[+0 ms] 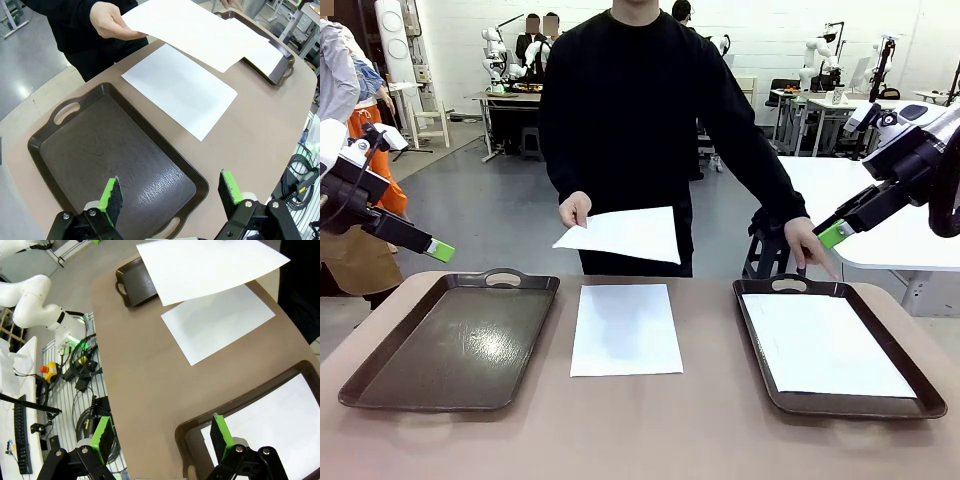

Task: Sort the A4 documents.
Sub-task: Receive the A4 Paper.

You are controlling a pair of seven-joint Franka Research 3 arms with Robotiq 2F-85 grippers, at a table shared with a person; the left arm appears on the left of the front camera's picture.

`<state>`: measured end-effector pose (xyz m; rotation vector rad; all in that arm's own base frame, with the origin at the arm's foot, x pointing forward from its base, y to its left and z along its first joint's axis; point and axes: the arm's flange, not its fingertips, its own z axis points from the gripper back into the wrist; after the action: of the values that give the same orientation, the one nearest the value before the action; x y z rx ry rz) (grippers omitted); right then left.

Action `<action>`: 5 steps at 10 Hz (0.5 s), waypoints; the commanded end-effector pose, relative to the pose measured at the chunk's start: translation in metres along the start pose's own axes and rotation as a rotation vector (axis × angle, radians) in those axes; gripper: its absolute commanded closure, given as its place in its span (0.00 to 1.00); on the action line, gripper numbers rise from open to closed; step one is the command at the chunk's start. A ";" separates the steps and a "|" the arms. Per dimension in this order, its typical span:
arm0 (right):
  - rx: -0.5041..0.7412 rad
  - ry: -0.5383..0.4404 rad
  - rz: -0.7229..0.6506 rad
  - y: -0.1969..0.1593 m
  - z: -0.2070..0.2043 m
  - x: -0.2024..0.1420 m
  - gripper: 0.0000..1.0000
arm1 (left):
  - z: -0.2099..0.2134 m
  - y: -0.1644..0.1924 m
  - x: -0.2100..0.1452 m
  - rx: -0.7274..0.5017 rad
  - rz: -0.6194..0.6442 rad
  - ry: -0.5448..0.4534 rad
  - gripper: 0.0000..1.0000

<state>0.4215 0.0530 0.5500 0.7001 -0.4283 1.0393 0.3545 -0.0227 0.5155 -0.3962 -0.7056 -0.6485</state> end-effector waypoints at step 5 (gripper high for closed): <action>-0.004 -0.002 0.003 0.001 0.000 0.000 0.00 | 0.000 0.003 -0.001 -0.014 -0.007 -0.009 0.00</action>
<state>0.4215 0.0530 0.5500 0.7001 -0.4283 1.0393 0.3545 -0.0227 0.5155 -0.3962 -0.7056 -0.6485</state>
